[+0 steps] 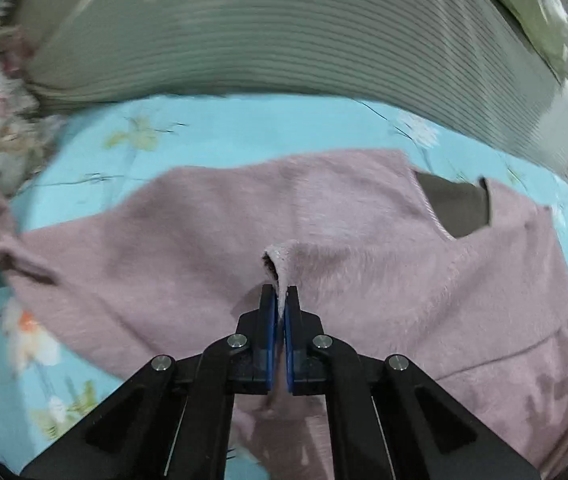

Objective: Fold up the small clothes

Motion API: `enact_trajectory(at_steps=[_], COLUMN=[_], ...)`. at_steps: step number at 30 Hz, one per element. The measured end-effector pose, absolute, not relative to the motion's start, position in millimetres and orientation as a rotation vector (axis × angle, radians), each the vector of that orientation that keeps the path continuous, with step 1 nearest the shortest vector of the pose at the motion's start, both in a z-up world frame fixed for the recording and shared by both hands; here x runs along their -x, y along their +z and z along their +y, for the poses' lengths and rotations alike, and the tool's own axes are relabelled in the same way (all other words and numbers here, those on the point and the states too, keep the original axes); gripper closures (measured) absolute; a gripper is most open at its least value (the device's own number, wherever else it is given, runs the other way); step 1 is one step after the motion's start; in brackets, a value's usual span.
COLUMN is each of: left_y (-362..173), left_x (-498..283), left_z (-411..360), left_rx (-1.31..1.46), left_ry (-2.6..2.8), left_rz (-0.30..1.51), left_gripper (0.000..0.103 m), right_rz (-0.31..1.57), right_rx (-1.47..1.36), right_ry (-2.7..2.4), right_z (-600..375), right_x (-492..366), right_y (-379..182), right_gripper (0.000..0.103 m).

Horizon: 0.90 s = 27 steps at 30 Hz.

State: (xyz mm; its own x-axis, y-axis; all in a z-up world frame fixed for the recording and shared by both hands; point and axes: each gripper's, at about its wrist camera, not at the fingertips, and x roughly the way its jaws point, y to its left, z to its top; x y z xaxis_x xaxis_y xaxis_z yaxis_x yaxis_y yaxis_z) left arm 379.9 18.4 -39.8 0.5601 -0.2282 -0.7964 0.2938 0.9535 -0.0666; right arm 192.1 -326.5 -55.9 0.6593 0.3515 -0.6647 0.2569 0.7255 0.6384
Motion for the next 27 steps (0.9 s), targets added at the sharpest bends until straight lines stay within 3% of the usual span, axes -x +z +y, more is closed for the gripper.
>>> enact_trajectory(at_steps=[5,9,19,20,22,27], left_y=[-55.1,-50.9,-58.5,-58.2,-58.2,-53.6], left_x=[-383.9,-379.8,-383.9,-384.3,-386.0,-382.3], left_z=[33.2,32.7,40.3,39.6,37.0,23.9], left_rx=[-0.028,-0.002,0.027,0.022,0.011,-0.006], left_ry=[-0.252,-0.231,-0.18,-0.18,-0.18,-0.217], left_rz=[0.953,0.931,0.959,0.959,0.966,0.958], left_gripper=[0.101,0.101,0.101,0.101,0.101,0.101], right_rz=[0.887,0.924,1.11,1.097,1.097,1.038], right_rx=[-0.726,-0.683,-0.681,-0.684,-0.703,-0.624], right_ry=[-0.054,-0.174,-0.196,-0.188,-0.181,-0.217], right_z=[-354.0,-384.9,-424.5,-427.4,-432.6,-441.3], right_x=[-190.9,-203.9,-273.0,-273.2,-274.3,-271.8], right_y=[-57.9,-64.7,-147.1,-148.9,-148.0,-119.3], right_gripper=[0.07,0.051,0.05,0.058,0.096,0.097])
